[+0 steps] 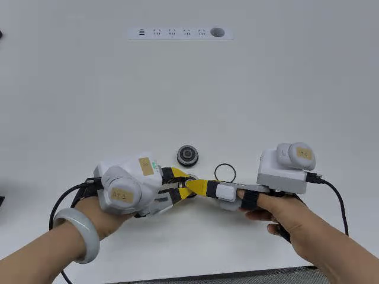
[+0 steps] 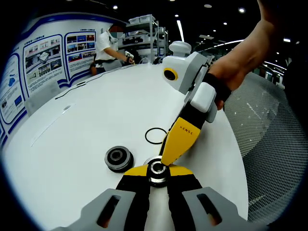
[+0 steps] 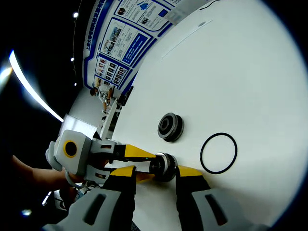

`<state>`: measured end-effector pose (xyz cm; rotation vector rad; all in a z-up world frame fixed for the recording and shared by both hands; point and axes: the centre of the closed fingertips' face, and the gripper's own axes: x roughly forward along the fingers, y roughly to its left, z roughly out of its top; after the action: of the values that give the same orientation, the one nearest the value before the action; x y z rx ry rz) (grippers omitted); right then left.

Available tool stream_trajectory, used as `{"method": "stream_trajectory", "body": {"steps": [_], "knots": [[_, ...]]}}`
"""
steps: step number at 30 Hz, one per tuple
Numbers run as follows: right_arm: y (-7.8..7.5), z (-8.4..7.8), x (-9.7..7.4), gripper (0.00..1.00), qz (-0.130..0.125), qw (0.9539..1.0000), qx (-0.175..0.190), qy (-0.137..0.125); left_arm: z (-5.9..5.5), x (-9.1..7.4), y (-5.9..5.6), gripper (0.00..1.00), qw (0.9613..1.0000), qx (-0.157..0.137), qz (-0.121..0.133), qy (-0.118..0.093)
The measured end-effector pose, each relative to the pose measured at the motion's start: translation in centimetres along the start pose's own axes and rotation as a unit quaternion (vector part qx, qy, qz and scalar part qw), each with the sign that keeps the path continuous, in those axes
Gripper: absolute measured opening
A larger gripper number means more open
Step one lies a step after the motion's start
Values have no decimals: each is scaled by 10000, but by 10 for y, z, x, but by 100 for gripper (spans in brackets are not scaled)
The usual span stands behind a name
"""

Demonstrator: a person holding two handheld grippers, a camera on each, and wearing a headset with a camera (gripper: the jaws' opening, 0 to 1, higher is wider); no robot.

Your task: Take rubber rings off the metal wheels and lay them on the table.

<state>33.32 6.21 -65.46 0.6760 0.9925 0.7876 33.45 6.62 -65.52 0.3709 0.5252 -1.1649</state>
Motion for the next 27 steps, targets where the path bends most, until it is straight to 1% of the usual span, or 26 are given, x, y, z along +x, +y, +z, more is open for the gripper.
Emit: {"method": "stream_trajectory", "body": {"steps": [2,3,11,16,19,23,27], "knots": [[4,0,-2,30,83,9999,90,23,0,0,0,13,10000,-3,0,-9],[5,0,-2,31,78,10000,53,13,0,0,0,13,10000,-5,-2,-14],[4,0,-4,31,127,9999,-10,14,0,0,0,13,10000,-2,-9,-15],[3,0,-6,29,110,9999,-62,31,-1,1,0,13,10000,-6,-15,-12],[2,0,-7,24,91,9999,-121,31,0,0,0,13,10000,-5,-18,-9],[1,0,-8,21,77,9999,-147,48,0,0,-1,13,10000,-14,-14,-8],[-4,0,-7,16,-32,9998,-184,64,1,0,-1,13,10000,-18,-14,-7]]}}
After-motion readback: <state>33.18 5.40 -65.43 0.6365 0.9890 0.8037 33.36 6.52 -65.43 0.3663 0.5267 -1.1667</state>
